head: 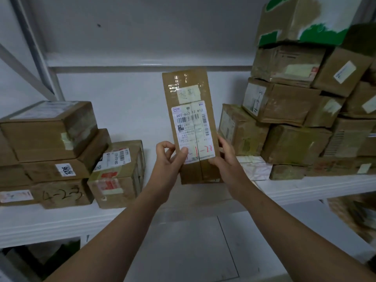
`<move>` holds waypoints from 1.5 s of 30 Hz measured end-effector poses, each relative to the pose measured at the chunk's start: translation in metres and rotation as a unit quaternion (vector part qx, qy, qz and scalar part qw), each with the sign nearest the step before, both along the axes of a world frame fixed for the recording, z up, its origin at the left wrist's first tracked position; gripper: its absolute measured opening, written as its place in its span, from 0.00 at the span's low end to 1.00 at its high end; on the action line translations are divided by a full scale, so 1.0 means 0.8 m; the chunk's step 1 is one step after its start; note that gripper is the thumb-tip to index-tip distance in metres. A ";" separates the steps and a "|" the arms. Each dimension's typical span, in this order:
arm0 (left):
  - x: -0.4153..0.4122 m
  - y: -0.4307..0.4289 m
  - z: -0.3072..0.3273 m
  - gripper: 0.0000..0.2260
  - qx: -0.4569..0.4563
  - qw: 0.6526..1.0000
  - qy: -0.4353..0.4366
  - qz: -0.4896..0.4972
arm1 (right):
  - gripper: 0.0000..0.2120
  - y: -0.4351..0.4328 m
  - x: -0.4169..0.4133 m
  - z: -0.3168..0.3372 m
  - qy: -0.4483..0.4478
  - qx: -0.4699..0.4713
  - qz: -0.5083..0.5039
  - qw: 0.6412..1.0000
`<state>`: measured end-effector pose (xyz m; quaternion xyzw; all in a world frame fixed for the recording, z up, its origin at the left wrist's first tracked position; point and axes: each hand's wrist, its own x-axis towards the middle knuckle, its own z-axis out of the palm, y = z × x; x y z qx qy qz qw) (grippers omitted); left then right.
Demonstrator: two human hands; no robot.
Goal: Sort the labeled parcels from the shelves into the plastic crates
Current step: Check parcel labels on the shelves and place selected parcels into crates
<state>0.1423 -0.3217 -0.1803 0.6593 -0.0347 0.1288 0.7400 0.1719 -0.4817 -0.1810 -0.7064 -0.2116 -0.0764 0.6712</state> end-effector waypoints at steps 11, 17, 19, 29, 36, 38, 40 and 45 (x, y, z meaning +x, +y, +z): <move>-0.019 0.020 0.010 0.22 0.059 0.994 -0.085 -0.032 | 0.12 0.024 -0.009 0.010 -0.072 0.000 0.004 0.997; -0.024 0.026 0.007 0.23 0.056 0.995 -0.082 -0.032 | 0.11 0.029 -0.013 0.005 -0.066 -0.016 -0.023 0.997; -0.025 0.029 0.006 0.23 0.052 0.995 -0.079 -0.033 | 0.13 0.033 -0.017 0.006 -0.058 -0.024 -0.031 0.998; -0.060 0.030 0.008 0.24 0.065 0.994 -0.083 -0.041 | 0.19 0.048 -0.052 0.001 0.017 0.049 -0.031 0.998; -0.092 0.014 -0.011 0.22 0.103 0.991 -0.074 -0.050 | 0.19 0.027 -0.112 -0.018 0.049 0.071 -0.061 0.994; -0.102 0.002 -0.019 0.22 0.098 0.991 -0.078 -0.052 | 0.20 0.014 -0.129 -0.024 0.054 0.067 -0.068 0.994; -0.111 -0.013 -0.031 0.23 0.090 0.991 -0.066 -0.070 | 0.21 -0.001 -0.146 -0.033 0.053 0.071 -0.079 0.993; -0.131 -0.074 -0.061 0.21 0.064 0.989 -0.034 -0.127 | 0.27 -0.060 -0.188 -0.051 0.053 0.058 -0.128 0.989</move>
